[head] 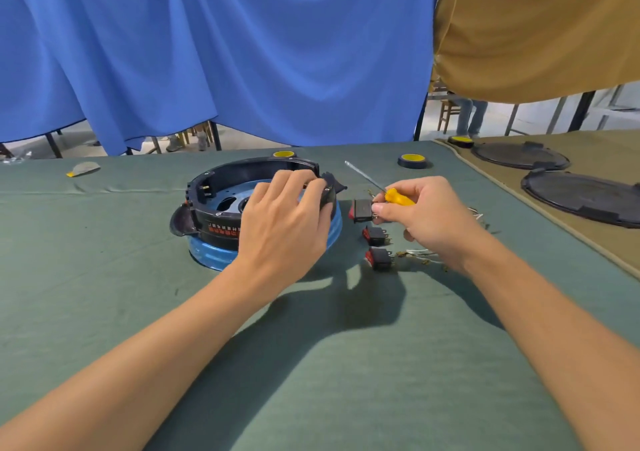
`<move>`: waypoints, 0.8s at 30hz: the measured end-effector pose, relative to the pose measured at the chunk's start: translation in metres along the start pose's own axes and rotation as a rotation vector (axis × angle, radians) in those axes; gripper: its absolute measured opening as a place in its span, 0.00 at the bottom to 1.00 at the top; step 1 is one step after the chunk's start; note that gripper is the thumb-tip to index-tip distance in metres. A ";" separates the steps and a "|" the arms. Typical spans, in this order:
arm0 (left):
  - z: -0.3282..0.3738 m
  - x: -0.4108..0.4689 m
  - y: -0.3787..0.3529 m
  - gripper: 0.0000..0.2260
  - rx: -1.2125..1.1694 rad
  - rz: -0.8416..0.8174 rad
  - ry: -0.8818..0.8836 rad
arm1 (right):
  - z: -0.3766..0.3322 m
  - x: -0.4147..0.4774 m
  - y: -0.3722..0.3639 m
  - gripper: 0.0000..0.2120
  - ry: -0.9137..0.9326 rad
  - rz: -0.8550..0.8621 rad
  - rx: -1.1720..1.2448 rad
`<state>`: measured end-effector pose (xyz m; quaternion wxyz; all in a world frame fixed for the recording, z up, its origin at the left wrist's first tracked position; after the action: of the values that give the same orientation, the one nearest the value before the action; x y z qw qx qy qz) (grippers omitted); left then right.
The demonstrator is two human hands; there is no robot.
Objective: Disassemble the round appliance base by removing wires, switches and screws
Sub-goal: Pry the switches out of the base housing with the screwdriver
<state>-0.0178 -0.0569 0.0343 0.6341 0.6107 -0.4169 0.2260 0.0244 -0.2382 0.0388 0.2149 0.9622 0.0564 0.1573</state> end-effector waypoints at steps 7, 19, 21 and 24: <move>-0.031 -0.013 -0.007 0.16 0.154 -0.172 -0.044 | -0.003 -0.004 -0.017 0.08 -0.024 -0.069 -0.368; -0.057 -0.024 -0.003 0.16 0.084 -0.053 -0.097 | -0.004 0.006 -0.036 0.05 -0.029 0.022 -0.500; -0.057 -0.024 -0.003 0.16 0.077 -0.050 -0.105 | -0.003 0.007 -0.033 0.04 -0.030 0.062 -0.481; -0.058 -0.025 -0.001 0.15 0.062 -0.038 -0.126 | -0.003 0.006 -0.026 0.06 -0.012 0.113 -0.405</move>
<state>-0.0163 0.0041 0.0188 0.5915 0.6508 -0.4374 0.1877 0.0285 -0.2121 0.0315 0.3949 0.9020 -0.0315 0.1716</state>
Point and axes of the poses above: each hand's wrist, its own x-axis towards the middle knuckle, its own y-axis out of the back of the hand, z = x × y, the point moved 3 cm from there along x, towards the middle knuckle, and after that the axes turned 2 degrees about -z, right-handed, at the moved point
